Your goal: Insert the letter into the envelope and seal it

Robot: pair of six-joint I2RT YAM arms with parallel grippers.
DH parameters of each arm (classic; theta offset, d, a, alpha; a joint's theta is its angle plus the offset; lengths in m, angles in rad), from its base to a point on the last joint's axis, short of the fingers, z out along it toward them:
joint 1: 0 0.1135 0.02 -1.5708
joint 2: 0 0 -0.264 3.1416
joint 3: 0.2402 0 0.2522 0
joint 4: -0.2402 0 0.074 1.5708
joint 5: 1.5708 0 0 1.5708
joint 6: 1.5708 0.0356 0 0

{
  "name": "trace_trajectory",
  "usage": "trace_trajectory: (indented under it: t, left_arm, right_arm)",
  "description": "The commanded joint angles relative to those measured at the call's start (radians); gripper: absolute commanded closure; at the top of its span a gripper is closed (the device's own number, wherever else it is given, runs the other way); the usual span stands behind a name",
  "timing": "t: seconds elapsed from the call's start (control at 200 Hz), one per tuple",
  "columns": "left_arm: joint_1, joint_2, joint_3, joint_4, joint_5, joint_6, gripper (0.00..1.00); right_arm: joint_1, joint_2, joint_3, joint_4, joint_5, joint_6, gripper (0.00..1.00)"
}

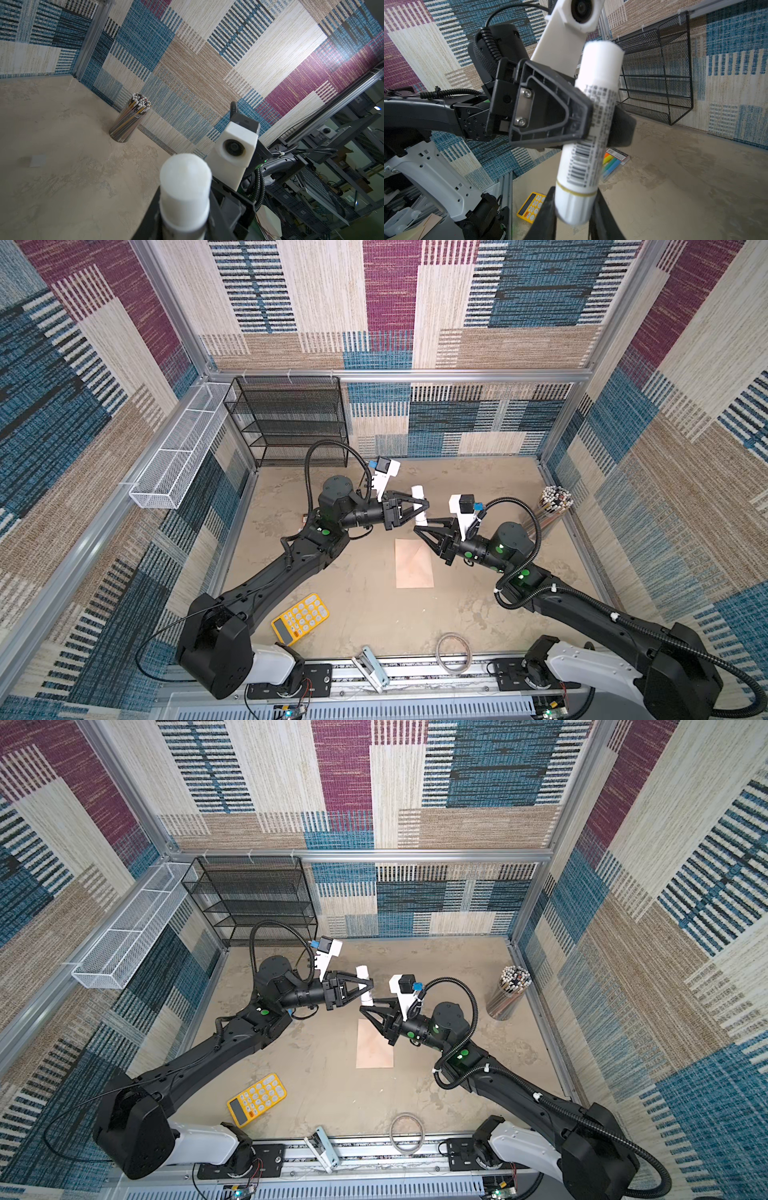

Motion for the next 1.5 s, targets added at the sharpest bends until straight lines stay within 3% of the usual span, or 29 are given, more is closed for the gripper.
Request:
trace_trajectory:
  t: [0.0, 0.19, 0.301, 0.441, 0.636, 0.806, 1.007, 1.187, 1.327, 1.493]
  left_arm:
    - [-0.008, 0.003, 0.007, -0.035, -0.017, 0.019, 1.0]
    - [-0.033, 0.009, 0.029, -0.134, -0.068, 0.079, 1.0]
    - [-0.066, 0.008, 0.048, -0.215, -0.168, 0.125, 1.0]
    - [-0.127, 0.0, 0.065, -0.319, -0.385, 0.179, 1.0]
    - [-0.203, 0.005, 0.039, -0.326, -0.623, 0.178, 1.0]
    - [-0.248, 0.017, 0.025, -0.325, -0.749, 0.167, 1.0]
    - [-0.283, 0.048, 0.028, -0.306, -0.812, 0.142, 1.0]
    - [-0.285, 0.033, 0.008, -0.279, -0.834, 0.142, 1.0]
    - [-0.263, -0.017, 0.007, -0.285, -0.837, 0.169, 1.0]
    - [-0.2, -0.068, 0.01, -0.279, -0.767, 0.162, 1.0]
  right_arm:
    - [0.004, -0.005, 0.016, 0.07, -0.027, -0.012, 0.79]
    - [0.005, -0.008, 0.027, 0.062, 0.005, -0.018, 0.83]
    - [0.014, -0.015, 0.025, 0.057, 0.08, -0.032, 0.85]
    - [0.068, -0.028, 0.022, 0.057, 0.307, -0.081, 0.87]
    - [0.193, 0.006, 0.048, 0.097, 0.663, -0.164, 0.92]
    - [0.271, 0.071, 0.11, 0.101, 0.907, -0.243, 0.92]
    - [0.338, 0.173, 0.177, 0.092, 1.123, -0.31, 0.91]
    - [0.346, 0.182, 0.167, 0.075, 1.095, -0.301, 0.79]
    - [0.344, 0.127, 0.1, 0.063, 1.046, -0.266, 0.45]
    - [0.343, 0.045, 0.024, 0.022, 0.959, -0.238, 0.38]
